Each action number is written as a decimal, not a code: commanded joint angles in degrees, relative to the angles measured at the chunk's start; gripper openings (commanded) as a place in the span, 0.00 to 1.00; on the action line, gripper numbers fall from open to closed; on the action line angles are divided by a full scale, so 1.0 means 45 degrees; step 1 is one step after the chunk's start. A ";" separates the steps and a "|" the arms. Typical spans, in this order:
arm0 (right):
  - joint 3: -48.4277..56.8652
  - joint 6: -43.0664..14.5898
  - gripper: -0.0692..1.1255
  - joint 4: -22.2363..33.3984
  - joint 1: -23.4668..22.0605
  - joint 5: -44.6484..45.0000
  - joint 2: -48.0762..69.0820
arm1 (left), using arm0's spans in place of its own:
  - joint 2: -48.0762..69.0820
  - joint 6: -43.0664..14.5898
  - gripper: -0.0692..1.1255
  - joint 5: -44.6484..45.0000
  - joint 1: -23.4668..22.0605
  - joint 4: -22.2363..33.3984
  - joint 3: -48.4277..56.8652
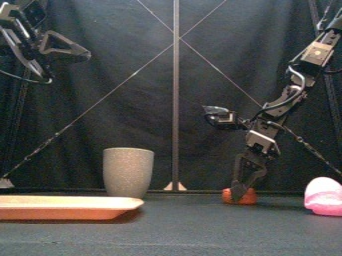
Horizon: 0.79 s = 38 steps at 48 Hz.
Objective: Pick the donut then place it in the grey bowl
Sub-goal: Place donut in the grey bowl
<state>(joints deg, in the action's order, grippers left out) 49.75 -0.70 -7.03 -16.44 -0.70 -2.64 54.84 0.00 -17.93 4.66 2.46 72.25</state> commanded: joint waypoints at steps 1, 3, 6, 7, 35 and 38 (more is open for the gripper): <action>-0.0234 0.0039 0.75 -0.0039 0.0039 -0.0059 0.0273 | -0.0059 0.0020 0.10 -0.0117 0.0039 0.0059 -0.0137; -0.0352 0.0020 0.72 -0.0059 0.0039 -0.0039 0.0273 | -0.0059 0.0020 0.10 -0.0117 0.0020 0.0078 -0.0137; -0.0645 0.0039 0.72 -0.0078 0.0098 -0.0098 0.0293 | -0.0059 0.0020 0.10 -0.0117 0.0039 0.0078 -0.0137; -0.0781 0.0039 0.72 -0.0078 0.0117 -0.0098 0.0312 | -0.0059 0.0020 0.10 -0.0117 0.0020 0.0078 -0.0137; -0.7168 0.0039 0.72 -0.0059 -0.0410 -0.1016 -0.0645 | -0.0059 0.0020 0.10 -0.0117 0.0059 0.0352 -0.0254; -0.7559 0.0039 0.72 -0.0078 -0.0488 -0.1016 -0.1113 | -0.0059 0.0000 0.10 -0.0137 0.0059 0.0371 -0.0254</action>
<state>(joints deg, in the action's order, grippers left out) 18.90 -0.70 -7.21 -17.58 -4.66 -7.12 54.84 0.09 -17.93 4.75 3.87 72.42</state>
